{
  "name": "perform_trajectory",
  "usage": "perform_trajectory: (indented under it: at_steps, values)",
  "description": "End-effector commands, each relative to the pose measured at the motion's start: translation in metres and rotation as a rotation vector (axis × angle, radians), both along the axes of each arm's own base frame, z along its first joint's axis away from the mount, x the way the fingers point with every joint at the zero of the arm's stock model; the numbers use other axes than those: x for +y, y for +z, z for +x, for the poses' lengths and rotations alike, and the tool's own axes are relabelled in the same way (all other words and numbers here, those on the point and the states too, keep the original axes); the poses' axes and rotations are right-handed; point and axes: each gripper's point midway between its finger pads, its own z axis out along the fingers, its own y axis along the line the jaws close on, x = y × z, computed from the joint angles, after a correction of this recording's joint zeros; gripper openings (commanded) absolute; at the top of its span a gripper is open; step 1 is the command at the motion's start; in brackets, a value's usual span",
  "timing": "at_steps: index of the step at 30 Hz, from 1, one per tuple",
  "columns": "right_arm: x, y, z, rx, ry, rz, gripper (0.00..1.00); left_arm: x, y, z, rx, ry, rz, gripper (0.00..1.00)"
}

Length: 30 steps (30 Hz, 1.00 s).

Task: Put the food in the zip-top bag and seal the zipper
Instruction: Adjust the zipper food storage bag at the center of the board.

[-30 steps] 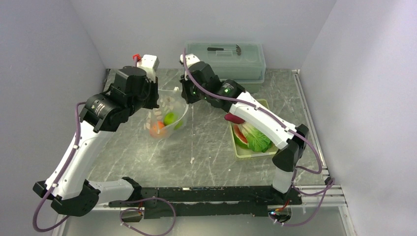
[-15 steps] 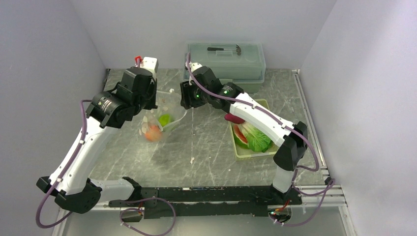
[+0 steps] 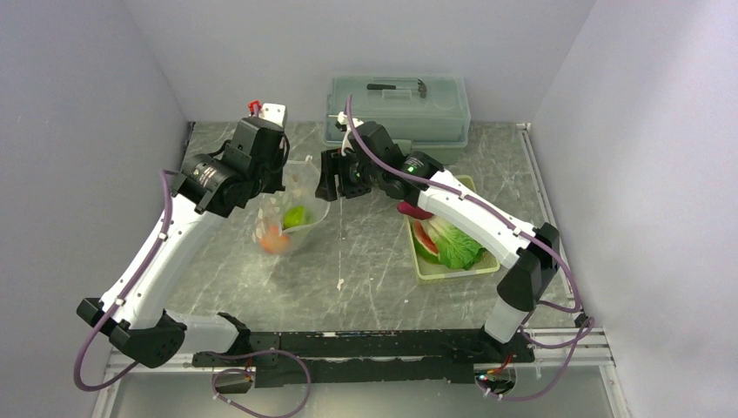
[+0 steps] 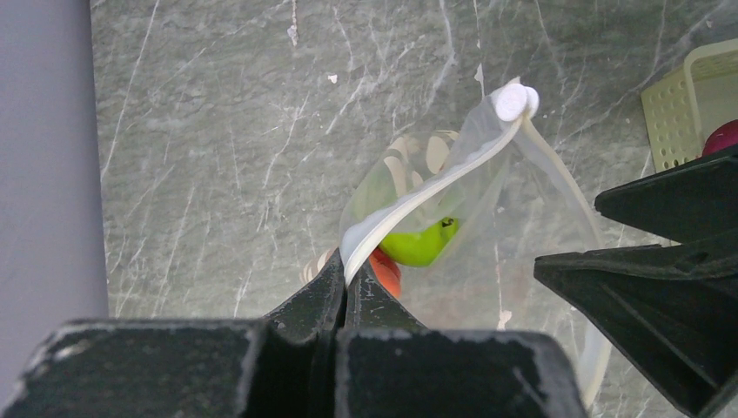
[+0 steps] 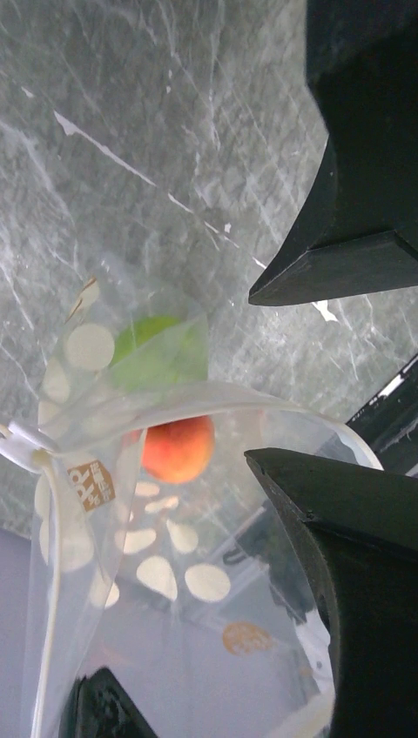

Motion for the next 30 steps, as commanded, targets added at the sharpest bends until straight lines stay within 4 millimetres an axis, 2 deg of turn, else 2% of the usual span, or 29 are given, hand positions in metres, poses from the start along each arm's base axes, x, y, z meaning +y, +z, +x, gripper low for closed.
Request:
perform_trajectory:
  at_steps: [1, 10, 16, 21, 26, 30]
  values:
    - [0.01, 0.018, -0.007, 0.027, 0.009, 0.09, 0.64, 0.003, 0.008, 0.004, -0.029, 0.048, -0.021, 0.0]
    - [0.013, 0.014, -0.016, 0.076, -0.001, 0.102, 0.56, 0.006, 0.006, 0.006, -0.025, 0.089, -0.029, 0.0]
    - [0.017, -0.004, -0.021, 0.125, -0.007, 0.087, 0.54, 0.007, 0.004, 0.007, -0.026, 0.113, -0.033, 0.0]
    - [0.023, -0.008, -0.023, 0.145, 0.007, 0.091, 0.45, 0.014, 0.002, 0.007, -0.033, 0.141, -0.011, 0.0]
    - [0.027, -0.012, -0.026, 0.16, 0.022, 0.093, 0.28, 0.02, -0.003, 0.008, -0.036, 0.168, 0.009, 0.0]
    - [0.03, -0.017, -0.023, 0.166, 0.022, 0.082, 0.0, 0.025, -0.009, 0.011, -0.034, 0.184, 0.034, 0.0]
